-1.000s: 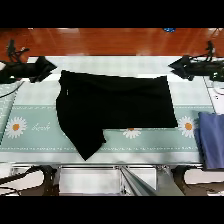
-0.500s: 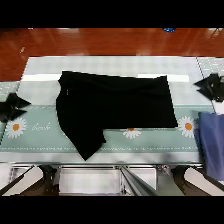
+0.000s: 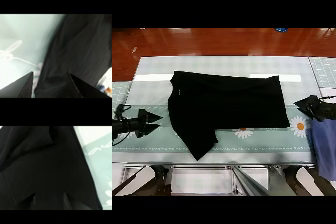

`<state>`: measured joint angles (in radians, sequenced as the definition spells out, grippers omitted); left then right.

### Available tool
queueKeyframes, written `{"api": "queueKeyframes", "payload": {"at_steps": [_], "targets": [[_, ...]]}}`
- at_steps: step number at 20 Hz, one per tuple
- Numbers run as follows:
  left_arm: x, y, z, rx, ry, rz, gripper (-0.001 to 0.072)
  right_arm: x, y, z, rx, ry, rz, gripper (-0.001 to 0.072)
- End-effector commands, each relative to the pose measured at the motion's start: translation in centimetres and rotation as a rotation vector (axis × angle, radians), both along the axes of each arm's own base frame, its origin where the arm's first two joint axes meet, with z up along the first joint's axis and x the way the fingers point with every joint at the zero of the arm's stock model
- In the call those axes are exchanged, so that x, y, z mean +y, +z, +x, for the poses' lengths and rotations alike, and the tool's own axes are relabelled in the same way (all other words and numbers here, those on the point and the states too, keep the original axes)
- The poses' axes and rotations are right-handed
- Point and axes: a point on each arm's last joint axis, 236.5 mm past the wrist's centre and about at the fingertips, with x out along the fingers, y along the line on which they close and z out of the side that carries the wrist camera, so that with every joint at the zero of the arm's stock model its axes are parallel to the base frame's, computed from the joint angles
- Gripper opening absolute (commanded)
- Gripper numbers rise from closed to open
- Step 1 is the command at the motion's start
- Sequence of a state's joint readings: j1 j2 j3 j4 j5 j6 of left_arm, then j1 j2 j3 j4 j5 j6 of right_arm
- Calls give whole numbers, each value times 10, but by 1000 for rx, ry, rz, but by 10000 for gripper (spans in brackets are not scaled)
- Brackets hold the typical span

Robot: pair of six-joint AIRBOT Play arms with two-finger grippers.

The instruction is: Fold the shirts.

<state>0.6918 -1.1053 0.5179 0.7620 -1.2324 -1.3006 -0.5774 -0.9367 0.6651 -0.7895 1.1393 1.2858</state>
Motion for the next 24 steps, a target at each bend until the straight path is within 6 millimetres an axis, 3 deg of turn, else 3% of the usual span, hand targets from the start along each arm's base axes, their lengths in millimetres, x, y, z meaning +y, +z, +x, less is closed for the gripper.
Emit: {"api": "queueKeyframes", "payload": {"at_steps": [1, 7, 11, 14, 15, 16, 18, 19, 21, 22, 24], "targets": [[-26, -9, -5, 30, -76, -35, 508, 4, -2, -5, 4, 11, 5, 412], [-54, -34, -4, 106, -141, -31, 508, 4, -2, -5, 1, 17, 1, 411], [-69, -41, -9, 133, -199, -37, 508, 3, -2, -4, -3, 12, -3, 411], [-81, -39, 2, 102, -185, -51, 507, 0, -2, -2, -9, 5, -12, 412], [-90, -37, 1, 101, -208, -65, 505, -9, -3, 1, -18, -22, -39, 412], [-97, -37, -2, 103, -239, -62, 485, -33, -5, 3, -14, -118, -55, 412], [-101, -37, -3, 89, -273, -55, 32, -80, -6, -4, -6, -291, -64, 412], [-101, -37, -4, 90, -272, -54, 20, -96, -12, -17, 30, -332, -78, 412], [-97, -38, -1, 82, -264, -46, 20, -103, -35, -51, 163, -310, -105, 411], [-97, -38, -1, 80, -261, -43, 20, -96, -50, -64, 228, -289, -89, 412], [-97, -38, -1, 77, -266, -42, 20, -69, -73, -70, 291, -242, 16, 411]]}}
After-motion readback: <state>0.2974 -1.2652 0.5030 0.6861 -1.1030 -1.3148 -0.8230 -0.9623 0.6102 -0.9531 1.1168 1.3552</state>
